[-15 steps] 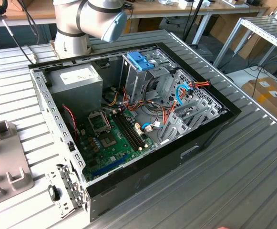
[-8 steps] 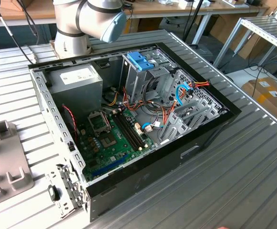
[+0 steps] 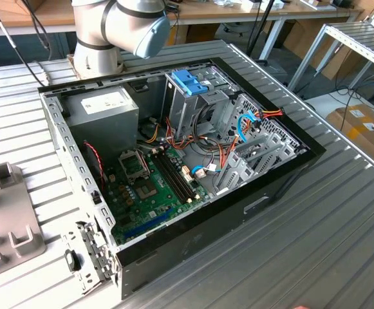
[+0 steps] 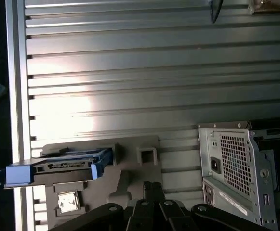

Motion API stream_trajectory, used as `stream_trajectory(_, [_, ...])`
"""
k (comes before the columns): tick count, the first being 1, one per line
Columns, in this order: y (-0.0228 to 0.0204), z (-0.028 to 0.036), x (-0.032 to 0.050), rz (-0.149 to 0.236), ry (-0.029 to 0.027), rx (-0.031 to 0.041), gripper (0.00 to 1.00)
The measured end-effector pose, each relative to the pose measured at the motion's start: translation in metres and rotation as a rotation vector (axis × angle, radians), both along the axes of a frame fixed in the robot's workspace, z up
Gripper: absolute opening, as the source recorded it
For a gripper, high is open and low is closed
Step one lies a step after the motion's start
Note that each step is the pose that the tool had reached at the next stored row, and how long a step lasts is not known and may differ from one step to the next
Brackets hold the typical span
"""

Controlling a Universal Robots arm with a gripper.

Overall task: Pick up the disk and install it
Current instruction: 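Reach for the disk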

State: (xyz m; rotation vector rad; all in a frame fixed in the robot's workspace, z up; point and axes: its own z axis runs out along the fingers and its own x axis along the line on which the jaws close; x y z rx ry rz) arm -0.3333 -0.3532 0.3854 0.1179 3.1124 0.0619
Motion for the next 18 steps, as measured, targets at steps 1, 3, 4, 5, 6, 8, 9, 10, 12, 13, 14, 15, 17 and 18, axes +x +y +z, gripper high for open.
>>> stream_trajectory(1, [0.0013,-0.0002,-0.0013,0.000,0.0000,-0.0001,0.11])
stream_trajectory(3, [0.0032,-0.0005,-0.0045,0.000,0.0003,-0.0003,0.11])
stream_trajectory(4, [0.0039,-0.0008,-0.0061,0.000,0.0002,-0.0003,0.11])
stream_trajectory(5, [0.0046,-0.0011,-0.0079,0.000,0.0001,-0.0003,0.11])
stream_trajectory(6, [0.0054,-0.0014,-0.0099,0.000,0.0001,-0.0002,0.11])
stream_trajectory(8, [0.0075,-0.0021,-0.0150,0.000,0.0001,-0.0002,0.11])
stream_trajectory(9, [0.0082,-0.0023,-0.0167,0.000,0.0001,-0.0002,0.11])
stream_trajectory(10, [0.0091,-0.0025,-0.0187,0.000,0.0001,-0.0002,0.11])
stream_trajectory(12, [0.0106,-0.0028,-0.0222,0.000,0.0000,-0.0002,0.11])
stream_trajectory(13, [0.0111,-0.0029,-0.0237,0.000,0.0000,-0.0002,0.11])
stream_trajectory(14, [0.0115,-0.0029,-0.0246,0.000,0.0001,-0.0002,0.11])
stream_trajectory(15, [0.0116,-0.0029,-0.0250,0.000,0.0001,-0.0002,0.11])
stream_trajectory(17, [0.0117,-0.0029,-0.0250,0.000,0.0001,-0.0002,0.11])
stream_trajectory(18, [0.0117,-0.0029,-0.0251,0.000,0.0002,-0.0003,0.11])
